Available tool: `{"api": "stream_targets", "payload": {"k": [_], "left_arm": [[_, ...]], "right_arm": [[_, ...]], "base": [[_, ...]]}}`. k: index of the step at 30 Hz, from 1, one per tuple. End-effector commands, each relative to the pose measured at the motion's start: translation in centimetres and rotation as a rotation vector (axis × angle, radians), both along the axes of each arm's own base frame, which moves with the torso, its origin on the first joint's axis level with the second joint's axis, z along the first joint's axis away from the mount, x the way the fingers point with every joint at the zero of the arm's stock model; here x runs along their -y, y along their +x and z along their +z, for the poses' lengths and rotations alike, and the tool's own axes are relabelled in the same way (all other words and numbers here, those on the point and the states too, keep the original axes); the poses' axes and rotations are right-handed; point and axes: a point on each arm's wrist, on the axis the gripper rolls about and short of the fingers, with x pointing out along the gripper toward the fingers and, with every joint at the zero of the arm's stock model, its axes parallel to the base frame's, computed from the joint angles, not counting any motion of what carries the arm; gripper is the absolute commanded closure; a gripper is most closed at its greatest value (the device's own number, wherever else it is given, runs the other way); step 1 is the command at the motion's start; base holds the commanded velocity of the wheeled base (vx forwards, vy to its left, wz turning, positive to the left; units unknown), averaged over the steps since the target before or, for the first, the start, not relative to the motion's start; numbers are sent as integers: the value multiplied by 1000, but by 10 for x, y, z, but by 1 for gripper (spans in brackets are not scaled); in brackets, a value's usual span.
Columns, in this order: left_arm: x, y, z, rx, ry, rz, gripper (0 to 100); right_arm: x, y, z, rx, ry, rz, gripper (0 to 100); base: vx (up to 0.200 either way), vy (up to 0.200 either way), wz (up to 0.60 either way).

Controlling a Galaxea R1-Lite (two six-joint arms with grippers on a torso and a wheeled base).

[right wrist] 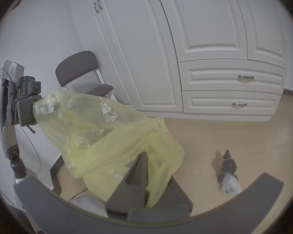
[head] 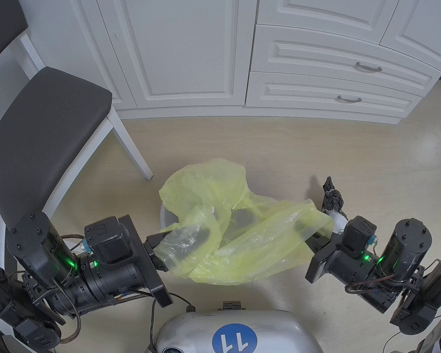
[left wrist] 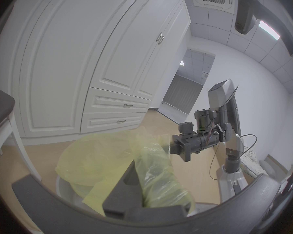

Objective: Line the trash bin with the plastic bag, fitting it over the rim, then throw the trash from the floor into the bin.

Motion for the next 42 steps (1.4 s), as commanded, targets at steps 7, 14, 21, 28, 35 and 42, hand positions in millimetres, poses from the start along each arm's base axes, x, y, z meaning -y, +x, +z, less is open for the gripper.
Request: {"api": "stream_targets", "payload": {"k": [7,14,21,28,35,42], "left_arm": [[4,-7,-3,-44,-9,-35,100],[9,0,-14,-108,6,-34,100],[27,16,-41,-263,22,-44,100],[40,35,-66,-326,60,-23,100],[36,60,-77,-403,15,41,100],[31,82,-75,-455,-76,108,100]], "right_arm": [[-47,9,-5,-52,152,87,100],[-60,13,-10,-99,217,104,100],[-64,29,-26,-169,266,67,100],[-65,64,-50,-229,330,-14,100],[-61,102,-70,-253,401,-94,100],[-53,112,-57,-210,442,-118,100]], "base": [[0,0,0],[0,0,0],[0,0,0],[0,0,0],[0,0,0],[0,0,0]]}}
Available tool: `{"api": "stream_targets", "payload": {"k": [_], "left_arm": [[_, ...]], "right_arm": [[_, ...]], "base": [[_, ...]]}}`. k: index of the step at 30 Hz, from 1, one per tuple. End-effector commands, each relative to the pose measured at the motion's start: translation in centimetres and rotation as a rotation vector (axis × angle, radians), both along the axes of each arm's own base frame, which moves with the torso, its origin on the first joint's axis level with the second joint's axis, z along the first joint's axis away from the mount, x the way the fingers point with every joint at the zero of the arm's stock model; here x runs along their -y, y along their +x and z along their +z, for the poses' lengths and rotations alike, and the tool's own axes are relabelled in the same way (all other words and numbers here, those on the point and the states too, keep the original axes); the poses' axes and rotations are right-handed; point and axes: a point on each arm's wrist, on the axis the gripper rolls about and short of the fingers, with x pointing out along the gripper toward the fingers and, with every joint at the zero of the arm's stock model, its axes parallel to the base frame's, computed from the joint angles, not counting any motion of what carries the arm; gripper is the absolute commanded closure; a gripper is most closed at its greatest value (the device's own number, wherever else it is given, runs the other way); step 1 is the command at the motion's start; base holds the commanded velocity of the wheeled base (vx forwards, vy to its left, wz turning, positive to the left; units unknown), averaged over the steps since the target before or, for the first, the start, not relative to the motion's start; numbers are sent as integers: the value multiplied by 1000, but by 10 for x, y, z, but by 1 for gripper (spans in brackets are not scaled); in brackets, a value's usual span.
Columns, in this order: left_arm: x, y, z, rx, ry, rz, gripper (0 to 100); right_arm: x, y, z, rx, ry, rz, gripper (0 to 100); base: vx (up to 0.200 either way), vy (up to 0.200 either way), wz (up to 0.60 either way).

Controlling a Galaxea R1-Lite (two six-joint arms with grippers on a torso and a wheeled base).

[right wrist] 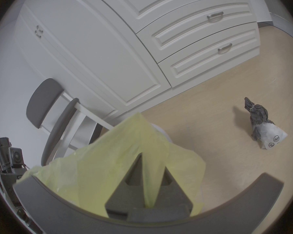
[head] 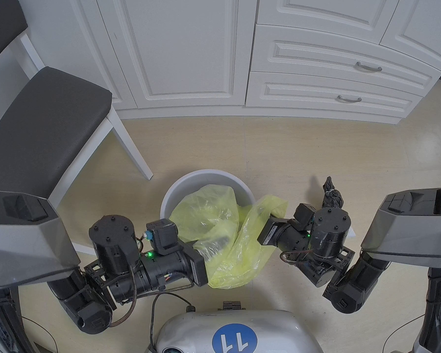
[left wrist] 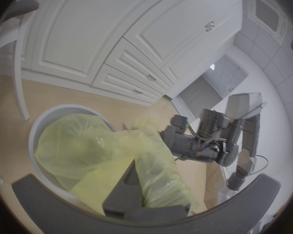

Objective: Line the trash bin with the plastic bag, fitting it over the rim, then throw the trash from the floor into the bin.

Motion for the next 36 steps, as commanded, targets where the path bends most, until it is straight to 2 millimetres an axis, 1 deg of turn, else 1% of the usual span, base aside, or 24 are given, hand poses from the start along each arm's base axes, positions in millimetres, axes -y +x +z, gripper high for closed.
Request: {"api": "stream_targets", "payload": {"k": [1,3,4,6,7,8,9,10,12,14,15,16,18,19,24,26,28,29,32,34,36], "left_arm": [[-4,17,-7,-20,-10,56,100],[-4,17,-7,-20,-10,56,100],[-14,33,-5,-17,-32,127,100],[-24,41,-1,-23,-63,167,100],[-24,41,-1,-23,-63,167,100],[-33,49,4,-23,-92,203,100],[-33,49,4,-23,-94,204,100],[-39,54,7,-20,-106,227,100],[-49,57,13,-7,-120,257,100],[-54,56,18,3,-129,270,100],[-54,56,18,3,-129,270,100],[-54,55,20,8,-133,270,100],[-54,55,21,10,-133,269,100],[-53,54,21,9,-133,264,100],[-53,54,21,9,-133,264,100],[-53,54,21,12,-133,265,100],[-53,54,21,12,-133,265,100],[-56,53,26,24,-140,269,100],[-55,51,27,25,-139,264,100],[-55,47,29,32,-137,260,100],[-54,45,30,36,-137,253,100]], "right_arm": [[4,8,3,23,21,-22,100],[4,8,3,23,21,-22,100],[2,10,8,38,48,-26,100],[-4,14,13,53,88,-39,100],[-4,14,13,53,88,-39,100],[-12,19,17,71,133,-77,100],[-13,19,17,72,137,-80,100],[-18,23,19,86,158,-105,100],[-26,30,21,112,187,-132,100],[-39,30,21,127,202,-105,100],[-39,30,21,127,202,-105,100],[-47,32,24,145,221,-90,100],[-52,33,25,150,225,-81,100],[-58,33,27,147,226,-69,100],[-61,31,29,146,230,-56,100],[-68,32,31,157,242,-25,100],[-68,32,31,157,242,-25,100],[-70,29,28,151,236,-16,100],[-70,29,31,156,243,-14,100],[-74,25,34,154,260,2,100],[-82,19,31,132,287,47,100]], "base": [[0,0,0],[0,0,0],[0,0,0],[0,0,0],[0,0,0],[0,0,0],[0,0,0],[0,0,0],[0,0,0],[0,0,0],[0,0,0],[0,0,0],[0,0,0],[0,0,0],[0,0,0],[0,0,0],[0,0,0],[0,0,0],[0,0,0],[0,0,0],[0,0,0]]}}
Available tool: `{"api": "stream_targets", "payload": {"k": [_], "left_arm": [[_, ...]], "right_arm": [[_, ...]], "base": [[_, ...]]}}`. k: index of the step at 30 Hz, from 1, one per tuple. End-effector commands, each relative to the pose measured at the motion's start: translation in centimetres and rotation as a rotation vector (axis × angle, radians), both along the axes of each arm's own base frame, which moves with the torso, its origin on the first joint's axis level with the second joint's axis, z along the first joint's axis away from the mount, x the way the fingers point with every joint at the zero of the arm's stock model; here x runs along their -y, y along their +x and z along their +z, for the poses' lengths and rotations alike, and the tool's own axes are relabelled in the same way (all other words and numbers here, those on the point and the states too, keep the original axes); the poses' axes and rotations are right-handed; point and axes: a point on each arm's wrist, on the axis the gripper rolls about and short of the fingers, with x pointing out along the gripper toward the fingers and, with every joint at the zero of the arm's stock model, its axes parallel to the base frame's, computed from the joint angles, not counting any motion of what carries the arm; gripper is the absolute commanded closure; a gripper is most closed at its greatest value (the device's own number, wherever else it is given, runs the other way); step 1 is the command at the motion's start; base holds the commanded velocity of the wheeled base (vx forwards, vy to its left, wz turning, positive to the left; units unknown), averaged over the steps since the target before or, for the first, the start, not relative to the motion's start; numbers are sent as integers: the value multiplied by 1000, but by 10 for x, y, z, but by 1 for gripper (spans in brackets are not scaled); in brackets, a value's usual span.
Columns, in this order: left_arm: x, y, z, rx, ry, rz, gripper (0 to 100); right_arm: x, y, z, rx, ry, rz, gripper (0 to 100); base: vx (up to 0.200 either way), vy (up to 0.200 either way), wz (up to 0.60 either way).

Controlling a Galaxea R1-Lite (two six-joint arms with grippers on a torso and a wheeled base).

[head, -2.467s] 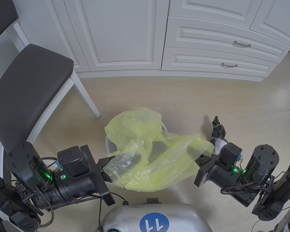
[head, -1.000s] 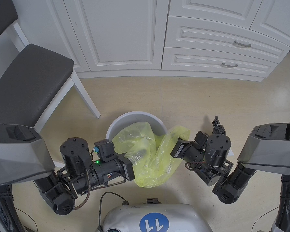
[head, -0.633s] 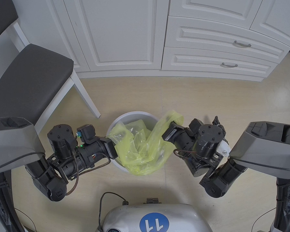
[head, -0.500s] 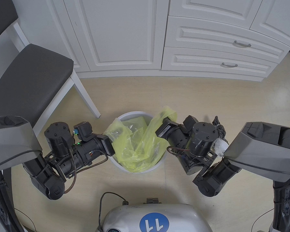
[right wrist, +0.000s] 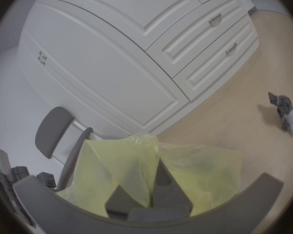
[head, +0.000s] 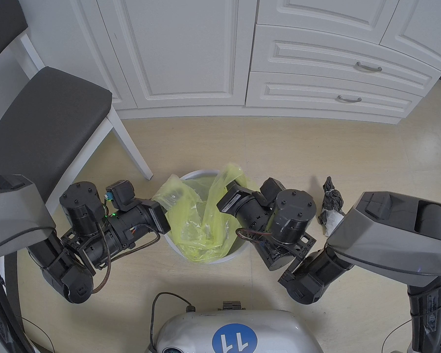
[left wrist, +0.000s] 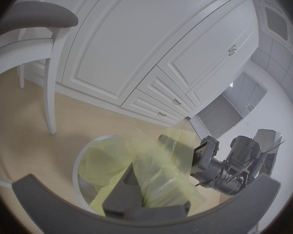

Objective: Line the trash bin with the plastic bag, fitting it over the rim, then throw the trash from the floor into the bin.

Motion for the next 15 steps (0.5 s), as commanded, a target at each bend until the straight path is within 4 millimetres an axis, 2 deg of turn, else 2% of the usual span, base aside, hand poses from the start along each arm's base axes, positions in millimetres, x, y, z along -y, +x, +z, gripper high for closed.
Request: {"api": "stream_targets", "payload": {"k": [1,5,9,15], "left_arm": [[0,-5,6,16,-2,-8,100],[-2,-8,5,7,4,-5,100],[-4,-12,9,18,2,-6,100],[-3,-17,3,3,25,-12,100]], "right_arm": [[-12,-9,-4,-18,18,73,100],[-20,-7,-22,-77,-1,107,100],[-22,1,-29,-106,27,156,100],[-18,10,-49,-163,14,156,100]], "base": [[0,0,0],[0,0,0],[0,0,0],[0,0,0]]}}
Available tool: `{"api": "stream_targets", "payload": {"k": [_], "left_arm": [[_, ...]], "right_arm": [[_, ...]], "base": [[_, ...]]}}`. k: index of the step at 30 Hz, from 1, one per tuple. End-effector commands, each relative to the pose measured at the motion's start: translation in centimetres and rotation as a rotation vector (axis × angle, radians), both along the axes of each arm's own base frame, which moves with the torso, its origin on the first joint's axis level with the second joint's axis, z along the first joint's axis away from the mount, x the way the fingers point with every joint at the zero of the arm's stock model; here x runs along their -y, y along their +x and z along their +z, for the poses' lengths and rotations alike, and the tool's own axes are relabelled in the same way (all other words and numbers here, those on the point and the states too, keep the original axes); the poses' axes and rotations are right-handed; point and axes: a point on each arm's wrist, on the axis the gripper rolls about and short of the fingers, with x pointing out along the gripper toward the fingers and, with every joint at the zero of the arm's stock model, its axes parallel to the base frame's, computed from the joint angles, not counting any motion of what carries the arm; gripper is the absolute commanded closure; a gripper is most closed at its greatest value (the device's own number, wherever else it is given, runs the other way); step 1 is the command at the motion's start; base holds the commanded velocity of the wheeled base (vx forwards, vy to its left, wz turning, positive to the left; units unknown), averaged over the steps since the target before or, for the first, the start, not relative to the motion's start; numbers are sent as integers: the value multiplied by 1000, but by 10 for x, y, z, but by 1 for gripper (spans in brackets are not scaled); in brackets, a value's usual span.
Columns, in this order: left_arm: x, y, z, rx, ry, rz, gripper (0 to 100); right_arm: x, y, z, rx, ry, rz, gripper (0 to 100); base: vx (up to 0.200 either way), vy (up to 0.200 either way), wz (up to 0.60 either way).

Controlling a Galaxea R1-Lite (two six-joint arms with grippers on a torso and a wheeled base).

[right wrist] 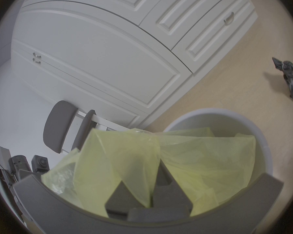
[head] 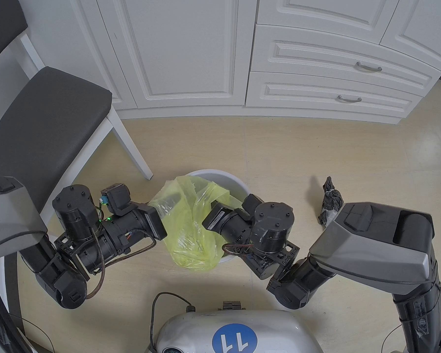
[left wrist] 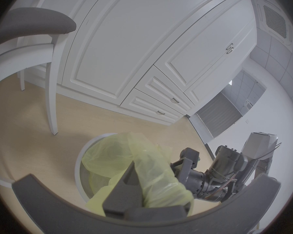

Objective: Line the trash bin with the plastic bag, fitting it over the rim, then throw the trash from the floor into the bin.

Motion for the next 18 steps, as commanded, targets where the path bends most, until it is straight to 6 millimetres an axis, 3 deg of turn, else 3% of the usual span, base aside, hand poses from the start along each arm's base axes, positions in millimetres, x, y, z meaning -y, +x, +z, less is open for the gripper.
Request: {"api": "stream_targets", "payload": {"k": [1,7,11,13,18], "left_arm": [[0,-2,-1,1,8,-3,100],[11,2,-16,-40,27,-27,100],[15,6,-24,-62,30,-32,100],[16,8,-26,-66,27,-30,100],[7,13,-19,-44,12,-1,100]], "right_arm": [[3,8,-19,-36,-17,-12,100],[14,26,-23,-32,-11,-56,100],[19,29,-11,-1,1,-82,100],[26,24,13,42,-5,-93,100],[48,36,32,121,-100,-167,100]], "base": [[0,0,0],[0,0,0],[0,0,0],[0,0,0],[0,0,0]]}}
